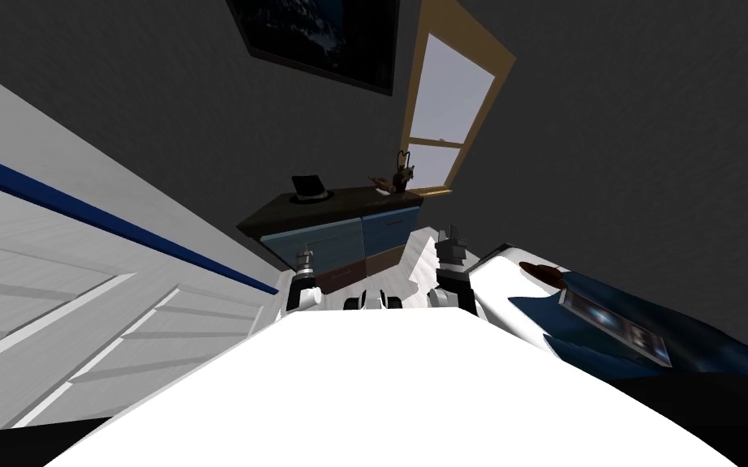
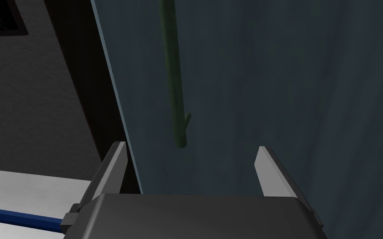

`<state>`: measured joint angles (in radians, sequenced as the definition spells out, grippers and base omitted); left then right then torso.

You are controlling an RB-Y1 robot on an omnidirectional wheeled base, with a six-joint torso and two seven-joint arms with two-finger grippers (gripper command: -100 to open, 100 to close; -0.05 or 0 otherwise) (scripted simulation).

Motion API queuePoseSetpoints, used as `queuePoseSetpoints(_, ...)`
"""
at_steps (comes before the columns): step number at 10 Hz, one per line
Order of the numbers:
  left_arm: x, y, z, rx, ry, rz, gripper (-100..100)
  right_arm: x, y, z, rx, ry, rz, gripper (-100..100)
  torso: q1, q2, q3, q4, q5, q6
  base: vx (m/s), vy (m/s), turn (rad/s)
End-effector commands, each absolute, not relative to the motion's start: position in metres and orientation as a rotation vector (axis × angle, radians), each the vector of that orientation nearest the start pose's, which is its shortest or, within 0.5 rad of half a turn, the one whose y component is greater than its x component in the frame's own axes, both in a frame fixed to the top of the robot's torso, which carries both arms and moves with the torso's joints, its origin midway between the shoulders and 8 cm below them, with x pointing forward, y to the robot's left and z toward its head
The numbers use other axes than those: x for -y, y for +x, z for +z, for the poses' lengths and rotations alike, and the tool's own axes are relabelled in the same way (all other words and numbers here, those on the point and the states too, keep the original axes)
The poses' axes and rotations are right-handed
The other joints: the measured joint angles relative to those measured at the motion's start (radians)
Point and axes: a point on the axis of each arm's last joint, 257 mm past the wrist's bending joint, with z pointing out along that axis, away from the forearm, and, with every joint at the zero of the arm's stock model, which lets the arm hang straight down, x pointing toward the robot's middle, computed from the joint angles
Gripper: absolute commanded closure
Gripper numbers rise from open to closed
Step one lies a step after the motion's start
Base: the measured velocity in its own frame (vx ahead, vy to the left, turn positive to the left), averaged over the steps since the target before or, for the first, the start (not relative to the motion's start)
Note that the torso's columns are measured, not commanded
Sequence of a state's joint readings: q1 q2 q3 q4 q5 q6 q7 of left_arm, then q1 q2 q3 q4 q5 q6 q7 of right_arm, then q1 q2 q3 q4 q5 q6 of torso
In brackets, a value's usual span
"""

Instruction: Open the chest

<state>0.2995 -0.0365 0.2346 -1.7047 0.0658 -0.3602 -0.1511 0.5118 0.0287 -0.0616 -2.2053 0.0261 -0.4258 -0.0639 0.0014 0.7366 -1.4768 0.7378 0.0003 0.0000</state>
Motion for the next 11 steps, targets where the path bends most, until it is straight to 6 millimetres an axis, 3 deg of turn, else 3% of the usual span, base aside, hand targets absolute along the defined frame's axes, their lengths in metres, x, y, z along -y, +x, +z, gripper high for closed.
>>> queuePoseSetpoints(1, -0.389, 0.423, -0.202, -0.883, -1.105, -0.91, -100, 0.309, 0.362, -0.028, -0.683, 0.814, 1.237, 0, 0.0, -0.002, -0.001, -0.001, 0.0, 0.0, 0.039, 0.018, -0.004)
queuePoseSetpoints(2, -0.387, 0.422, -0.21, -0.886, -1.106, -0.913, 100, 0.309, 0.362, -0.028, -0.683, 0.814, 1.237, 0, -0.001, 0.002, 0.001, 0.0, 0.0, 0.0, -0.047, -0.008, 0.034)
queuePoseSetpoints(3, -0.388, 0.423, -0.207, -0.887, -1.107, -0.911, 100, 0.309, 0.362, -0.028, -0.683, 0.814, 1.238, 0, -0.003, 0.006, 0.004, 0.001, -0.001, 0.0, -0.029, -0.006, 0.012)
queuePoseSetpoints(4, -0.393, 0.425, -0.196, -0.9, -1.06, -0.907, -100, 0.309, 0.362, -0.028, -0.683, 0.814, 1.238, 0, 0.002, 0.0, 0.001, -0.003, 0.004, 0.0, -0.013, -0.014, -0.003)
queuePoseSetpoints(11, -0.416, 0.431, -0.181, -0.995, -0.964, -0.86, -100, 0.309, 0.362, -0.028, -0.683, 0.814, 1.237, 0, 0.0, 0.0, 0.0, 0.0, 0.0, 0.0, 0.006, -0.013, 0.005)
